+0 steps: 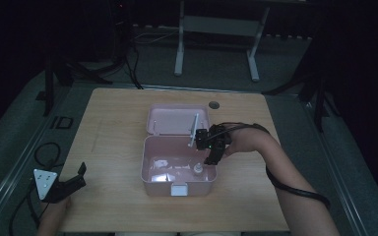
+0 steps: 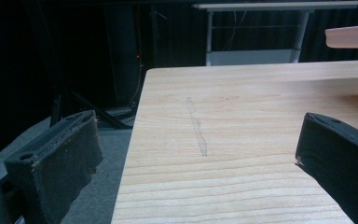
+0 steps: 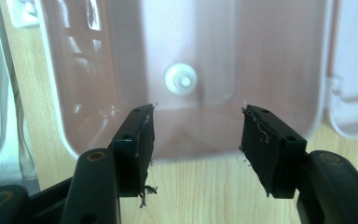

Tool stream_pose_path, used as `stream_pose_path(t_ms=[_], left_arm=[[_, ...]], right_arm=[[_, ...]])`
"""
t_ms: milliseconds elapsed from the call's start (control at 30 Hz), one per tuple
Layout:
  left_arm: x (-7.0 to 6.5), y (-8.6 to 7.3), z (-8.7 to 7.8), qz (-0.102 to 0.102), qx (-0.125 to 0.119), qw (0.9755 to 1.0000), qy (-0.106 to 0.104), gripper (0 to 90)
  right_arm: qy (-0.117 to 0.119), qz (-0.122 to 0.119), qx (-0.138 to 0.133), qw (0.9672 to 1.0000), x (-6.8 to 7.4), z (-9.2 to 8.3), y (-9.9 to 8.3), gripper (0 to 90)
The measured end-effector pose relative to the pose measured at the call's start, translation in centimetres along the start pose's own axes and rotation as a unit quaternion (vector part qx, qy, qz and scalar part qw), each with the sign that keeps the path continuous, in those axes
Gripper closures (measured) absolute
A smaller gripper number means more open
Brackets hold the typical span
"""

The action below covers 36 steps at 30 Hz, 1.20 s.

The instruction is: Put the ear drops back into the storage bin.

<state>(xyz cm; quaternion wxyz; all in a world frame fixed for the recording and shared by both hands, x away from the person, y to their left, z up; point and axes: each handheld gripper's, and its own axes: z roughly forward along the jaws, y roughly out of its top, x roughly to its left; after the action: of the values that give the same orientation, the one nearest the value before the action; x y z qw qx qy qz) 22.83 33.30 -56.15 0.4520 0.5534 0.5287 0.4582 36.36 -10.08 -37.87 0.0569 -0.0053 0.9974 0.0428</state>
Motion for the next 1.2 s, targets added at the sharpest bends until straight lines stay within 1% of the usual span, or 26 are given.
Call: stream_pose_path(t_ms=[67, 100, 167, 200, 300, 400, 433, 467, 500, 633, 700, 733, 767, 800, 833, 867, 900, 933, 967, 1000, 1033, 1067, 1100, 1133, 1167, 1200], left_arm=[[0.0, 0.0, 0.0, 0.000, 0.000, 1.0000, 0.000, 0.3], [0.0, 0.0, 0.0, 0.000, 0.000, 1.0000, 0.000, 0.3], [0.0, 0.0, 0.0, 0.000, 0.000, 1.0000, 0.000, 0.3], [0.0, 0.0, 0.0, 0.000, 0.000, 1.0000, 0.000, 0.3], [0.0, 0.0, 0.0, 0.000, 0.000, 1.0000, 0.000, 0.3], [-0.1, 0.0, 0.0, 0.000, -0.001, 1.0000, 0.000, 0.3], [-0.1, 0.0, 0.0, 0.001, 0.000, 1.0000, 0.000, 0.3], [-0.1, 0.0, 0.0, 0.001, 0.000, 1.0000, 0.000, 0.3], [-0.1, 0.0, 0.0, 0.001, 0.000, 1.0000, 0.000, 0.3], [-0.1, 0.0, 0.0, 0.001, 0.000, 1.0000, 0.001, 0.3], [-0.1, 0.0, 0.0, 0.001, 0.000, 1.0000, 0.000, 0.3], [-0.1, 0.0, 0.0, 0.001, 0.000, 1.0000, 0.001, 0.3], [-0.1, 0.0, 0.0, 0.001, 0.000, 1.0000, 0.001, 0.3], [-0.1, 0.0, 0.0, 0.001, -0.001, 1.0000, 0.000, 0.3], [-0.1, 0.0, 0.0, 0.001, 0.000, 1.0000, 0.001, 0.3], [-0.1, 0.0, 0.0, 0.001, 0.000, 1.0000, 0.001, 0.3], [-0.1, 0.0, 0.0, 0.002, 0.000, 1.0000, 0.001, 0.3], [-0.1, 0.0, 0.0, 0.002, 0.000, 1.0000, 0.001, 0.3], [-0.1, 0.0, 0.0, 0.003, 0.000, 1.0000, 0.001, 0.3], [-0.1, 0.0, 0.0, 0.003, 0.001, 1.0000, 0.001, 0.3], [-0.1, 0.0, 0.0, 0.004, 0.001, 1.0000, 0.001, 0.3], [-0.1, 0.0, 0.0, 0.004, 0.001, 1.0000, 0.001, 0.3], [-0.1, 0.0, 0.0, 0.002, 0.000, 1.0000, 0.001, 0.3], [-0.1, 0.0, 0.0, 0.003, 0.001, 1.0000, 0.001, 0.3], [-0.1, 0.0, 0.0, 0.004, 0.002, 1.0000, 0.001, 0.3], [-0.1, 0.0, 0.0, 0.004, 0.001, 1.0000, 0.001, 0.3]], right_arm=[[-0.004, 0.009, -0.003, 0.9999, -0.2, -0.3, -0.5, 39.7], [-0.010, 0.019, -0.005, 0.9998, -0.3, -0.5, -0.9, 38.6], [-0.013, 0.032, -0.012, 0.9993, -0.6, -0.8, -1.5, 34.9], [-0.019, 0.038, -0.015, 0.9990, -0.7, -0.9, -1.8, 33.8], [-0.020, 0.050, -0.023, 0.9983, -0.9, -1.3, -2.8, 32.7], [-0.020, 0.070, -0.030, 0.9969, -1.1, -1.6, -3.8, 29.4], [-0.019, 0.077, -0.034, 0.9963, -1.2, -1.6, -4.2, 26.3], [-0.013, 0.081, -0.034, 0.9960, -1.3, -1.6, -4.6, 20.3], [-0.013, 0.082, -0.036, 0.9959, -1.3, -1.5, -4.9, 18.7], [-0.012, 0.098, -0.049, 0.9939, -1.4, -1.2, -6.4, 15.2], [-0.014, 0.107, -0.051, 0.9929, -1.5, -0.9, -7.1, 15.4], [-0.024, 0.110, -0.055, 0.9921, -1.6, -0.7, -7.6, 15.1], [-0.024, 0.110, -0.055, 0.9921, -1.6, -0.7, -7.6, 15.1], [-0.027, 0.126, -0.071, 0.9891, -1.7, -0.2, -8.5, 14.8], [-0.033, 0.135, -0.084, 0.9867, -1.8, 0.1, -8.9, 14.2], [-0.038, 0.143, -0.089, 0.9850, -1.8, 0.4, -9.2, 14.2], [-0.039, 0.157, -0.095, 0.9823, -1.9, 0.7, -9.6, 14.2], [-0.039, 0.157, -0.095, 0.9823, -1.9, 0.7, -9.6, 14.2], [-0.048, 0.173, -0.104, 0.9782, -2.1, 1.6, -10.5, 14.1], [-0.059, 0.177, -0.105, 0.9769, -2.1, 2.0, -10.8, 14.1], [-0.064, 0.180, -0.109, 0.9755, -2.1, 2.3, -11.0, 14.0], [-0.064, 0.180, -0.109, 0.9755, -2.1, 2.3, -11.0, 14.0], [-0.072, 0.198, -0.120, 0.9701, -2.2, 3.0, -11.7, 13.9], [-0.079, 0.208, -0.125, 0.9669, -2.2, 3.6, -12.0, 13.9], [-0.083, 0.214, -0.127, 0.9650, -2.2, 3.9, -12.2, 13.9], [-0.086, 0.223, -0.132, 0.9619, -2.3, 4.6, -12.5, 14.0]])
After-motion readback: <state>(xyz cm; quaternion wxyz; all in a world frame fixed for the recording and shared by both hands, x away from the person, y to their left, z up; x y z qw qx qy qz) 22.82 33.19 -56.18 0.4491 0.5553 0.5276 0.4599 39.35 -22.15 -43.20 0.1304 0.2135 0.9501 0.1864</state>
